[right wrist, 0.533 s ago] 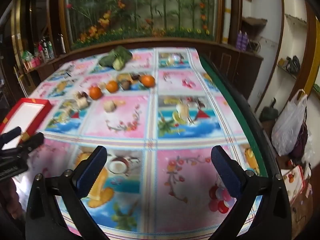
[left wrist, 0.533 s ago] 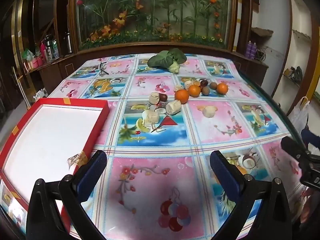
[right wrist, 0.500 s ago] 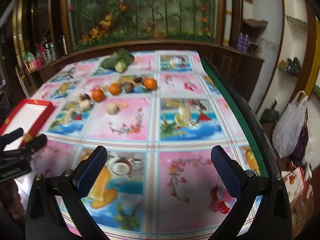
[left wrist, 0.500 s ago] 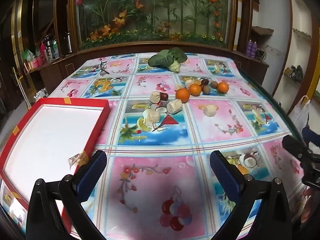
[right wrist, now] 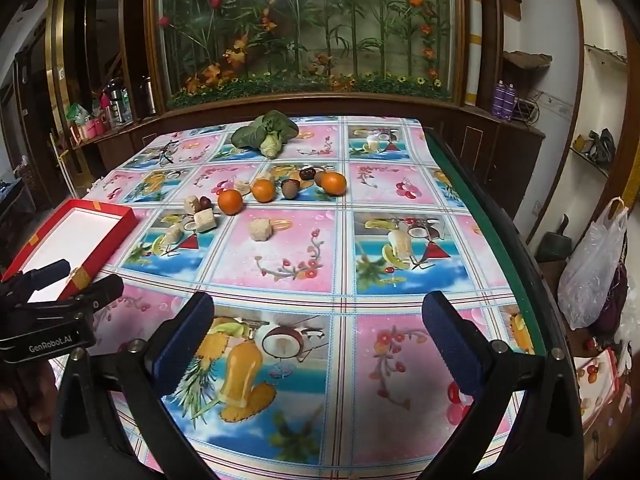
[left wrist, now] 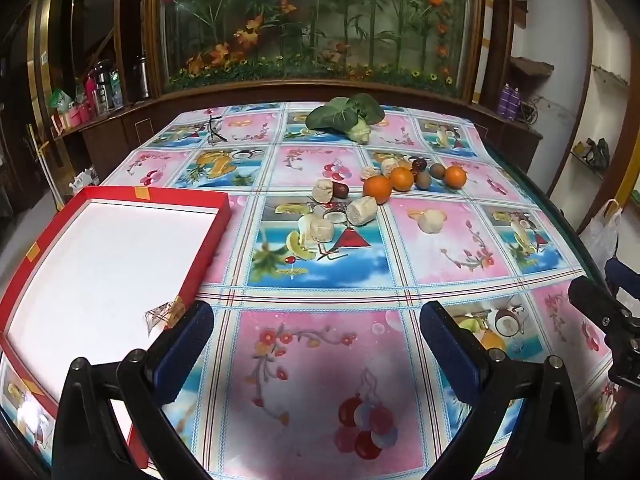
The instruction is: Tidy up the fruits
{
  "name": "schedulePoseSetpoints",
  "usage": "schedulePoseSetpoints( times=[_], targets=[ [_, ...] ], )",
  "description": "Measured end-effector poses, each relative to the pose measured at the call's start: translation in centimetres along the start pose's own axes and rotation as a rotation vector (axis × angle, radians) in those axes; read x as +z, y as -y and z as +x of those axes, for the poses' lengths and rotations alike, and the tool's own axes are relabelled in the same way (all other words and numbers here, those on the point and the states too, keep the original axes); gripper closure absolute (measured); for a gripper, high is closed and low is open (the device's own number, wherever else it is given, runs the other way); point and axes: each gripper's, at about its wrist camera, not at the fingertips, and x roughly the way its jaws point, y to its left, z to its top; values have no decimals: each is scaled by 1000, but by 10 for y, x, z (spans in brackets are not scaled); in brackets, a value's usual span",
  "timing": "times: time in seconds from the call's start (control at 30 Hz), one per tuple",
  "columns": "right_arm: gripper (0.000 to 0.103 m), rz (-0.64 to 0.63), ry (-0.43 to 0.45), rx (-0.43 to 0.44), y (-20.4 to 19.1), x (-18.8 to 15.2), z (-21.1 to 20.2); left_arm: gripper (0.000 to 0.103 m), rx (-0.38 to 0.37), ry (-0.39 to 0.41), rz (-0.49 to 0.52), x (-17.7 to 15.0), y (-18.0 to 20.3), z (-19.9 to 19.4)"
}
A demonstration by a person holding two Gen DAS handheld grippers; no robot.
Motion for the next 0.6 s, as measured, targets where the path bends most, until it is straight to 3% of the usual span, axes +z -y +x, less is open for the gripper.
schedulePoseSetpoints(
  times=[0.03,0.13,0.6],
  targets=[
    [0,0,-2,2,1,5,6,1,-2,-2,1,0,0,0],
    [0,-37,72,-23,-15,-31,-1,1,-5,0,6,0,2,0],
    [0,-18,95,-35,2,-23,-9,1,-7,0,-4,3,2,0]
  ],
)
